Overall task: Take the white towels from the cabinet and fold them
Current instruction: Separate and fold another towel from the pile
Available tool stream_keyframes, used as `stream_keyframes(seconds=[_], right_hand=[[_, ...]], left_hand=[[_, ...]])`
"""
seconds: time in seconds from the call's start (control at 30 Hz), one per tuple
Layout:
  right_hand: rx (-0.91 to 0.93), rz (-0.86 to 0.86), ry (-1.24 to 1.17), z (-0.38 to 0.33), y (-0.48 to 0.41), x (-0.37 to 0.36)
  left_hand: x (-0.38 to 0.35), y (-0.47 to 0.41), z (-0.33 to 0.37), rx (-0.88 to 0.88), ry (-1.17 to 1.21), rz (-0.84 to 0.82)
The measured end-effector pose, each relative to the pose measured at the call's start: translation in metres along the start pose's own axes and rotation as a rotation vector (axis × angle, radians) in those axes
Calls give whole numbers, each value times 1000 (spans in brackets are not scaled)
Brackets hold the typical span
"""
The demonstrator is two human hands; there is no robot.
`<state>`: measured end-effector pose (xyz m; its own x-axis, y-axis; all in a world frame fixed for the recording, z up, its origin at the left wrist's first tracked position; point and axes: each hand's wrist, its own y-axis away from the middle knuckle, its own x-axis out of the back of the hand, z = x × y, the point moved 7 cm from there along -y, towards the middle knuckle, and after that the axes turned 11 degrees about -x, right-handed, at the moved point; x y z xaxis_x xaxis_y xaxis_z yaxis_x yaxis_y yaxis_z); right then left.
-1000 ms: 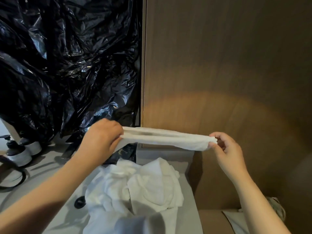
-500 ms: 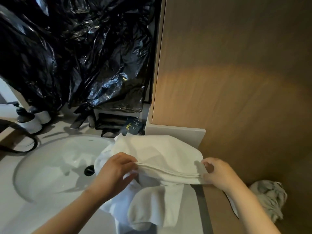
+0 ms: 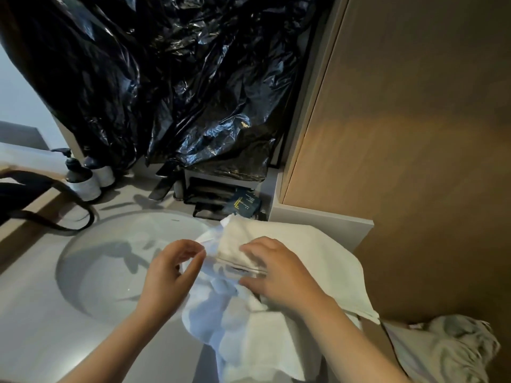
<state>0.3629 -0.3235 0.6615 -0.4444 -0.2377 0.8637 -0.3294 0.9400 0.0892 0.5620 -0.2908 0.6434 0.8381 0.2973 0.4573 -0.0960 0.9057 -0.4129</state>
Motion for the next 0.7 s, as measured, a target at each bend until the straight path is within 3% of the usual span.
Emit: stream_keyframes(seconds=[0.17, 0.53, 0.7], right_hand=[[-28, 106, -32, -5, -20, 18], [-196, 406, -195, 38, -56, 119], [-165, 424, -225, 39, -59, 130]], left_hand=[[5, -7, -15, 72, 65, -74], [-55, -57, -61, 461, 99, -304], [-84, -90, -54, 393, 242, -376]])
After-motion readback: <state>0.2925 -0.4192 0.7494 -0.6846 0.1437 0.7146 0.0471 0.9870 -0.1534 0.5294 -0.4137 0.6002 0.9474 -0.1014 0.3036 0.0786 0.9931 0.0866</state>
